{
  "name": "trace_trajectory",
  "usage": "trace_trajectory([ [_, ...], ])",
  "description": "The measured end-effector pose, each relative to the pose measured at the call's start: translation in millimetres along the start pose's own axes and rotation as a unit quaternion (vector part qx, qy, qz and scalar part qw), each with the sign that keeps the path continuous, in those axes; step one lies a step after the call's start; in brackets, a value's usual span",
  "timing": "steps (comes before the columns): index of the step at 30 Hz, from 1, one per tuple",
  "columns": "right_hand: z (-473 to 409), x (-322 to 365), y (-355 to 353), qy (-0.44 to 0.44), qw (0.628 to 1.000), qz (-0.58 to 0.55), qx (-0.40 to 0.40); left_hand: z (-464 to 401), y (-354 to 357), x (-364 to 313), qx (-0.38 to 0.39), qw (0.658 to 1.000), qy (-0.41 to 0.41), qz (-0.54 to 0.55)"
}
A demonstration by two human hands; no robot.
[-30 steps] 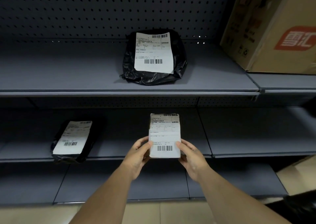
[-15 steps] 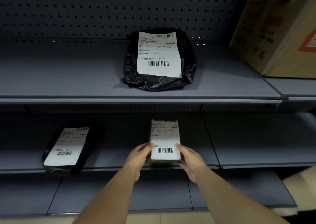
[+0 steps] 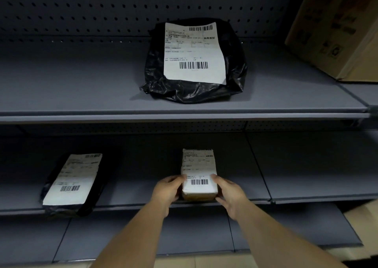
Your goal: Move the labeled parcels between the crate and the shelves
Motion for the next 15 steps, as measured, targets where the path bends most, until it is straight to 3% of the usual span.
trace_trajectory([
  [11, 6, 6, 1, -0.022, 0.998, 0.046, -0.021, 0, -1, -1, -0.035, 0.999, 0.012, -0.038],
  [13, 7, 10, -2, -0.050, 0.992, 0.098, -0.058, 1, -4, -4, -0.074, 0.993, 0.033, -0.082],
  [15, 15, 17, -4, -0.114, 0.960, 0.228, -0.120, 10, -8, -12, -0.133, 0.970, 0.067, -0.192],
])
Point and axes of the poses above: each hand's wrist, its own z-axis away from the middle knuckle, its own y-axis out of the palm, x = y × z, the point moved 3 cm from there along -z, towards the middle knuckle, and after that the axes turned 1 degree about -x, right-handed, at the moved point
